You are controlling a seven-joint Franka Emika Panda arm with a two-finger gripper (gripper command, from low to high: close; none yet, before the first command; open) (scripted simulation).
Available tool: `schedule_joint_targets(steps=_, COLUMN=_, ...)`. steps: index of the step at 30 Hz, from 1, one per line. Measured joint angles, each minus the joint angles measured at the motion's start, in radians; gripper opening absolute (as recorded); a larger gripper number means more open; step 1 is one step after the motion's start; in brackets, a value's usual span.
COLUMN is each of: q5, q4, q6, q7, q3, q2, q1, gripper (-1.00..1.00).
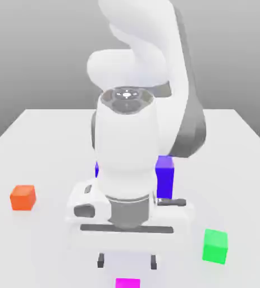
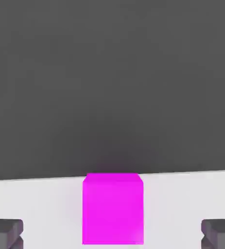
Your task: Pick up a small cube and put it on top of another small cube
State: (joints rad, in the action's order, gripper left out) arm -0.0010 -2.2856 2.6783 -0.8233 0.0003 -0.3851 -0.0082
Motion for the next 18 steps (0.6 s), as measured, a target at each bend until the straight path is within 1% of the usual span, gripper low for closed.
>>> schedule_joint_targets(steps=3, q5=-0.001, q4=0.021, q6=0.081, q7=-0.001, q3=0.0, q2=-0.109, q1=0.0, gripper=0.0)
schedule_joint_targets(steps=4, q5=0.0, q4=0.026, q6=0.098, q7=-0.001, q3=0.0, q2=-0.131, q1=-0.001, gripper=-1.0)
schedule_joint_targets(steps=11, q5=-0.001, q4=0.025, q6=0.096, q7=-0.001, q3=0.001, q2=-0.129, q1=-0.001, gripper=-1.0)
schedule_joint_targets(steps=15, q5=0.0, q4=-0.001, q6=0.0, q7=0.0, q3=0.002, q2=-0.007, q1=-0.002, gripper=-1.0)
schedule_joint_targets(steps=18, q5=-0.011, q4=-0.079, q6=-0.03, q7=0.069, q3=0.072, q2=0.101, q1=0.044, gripper=-1.0)
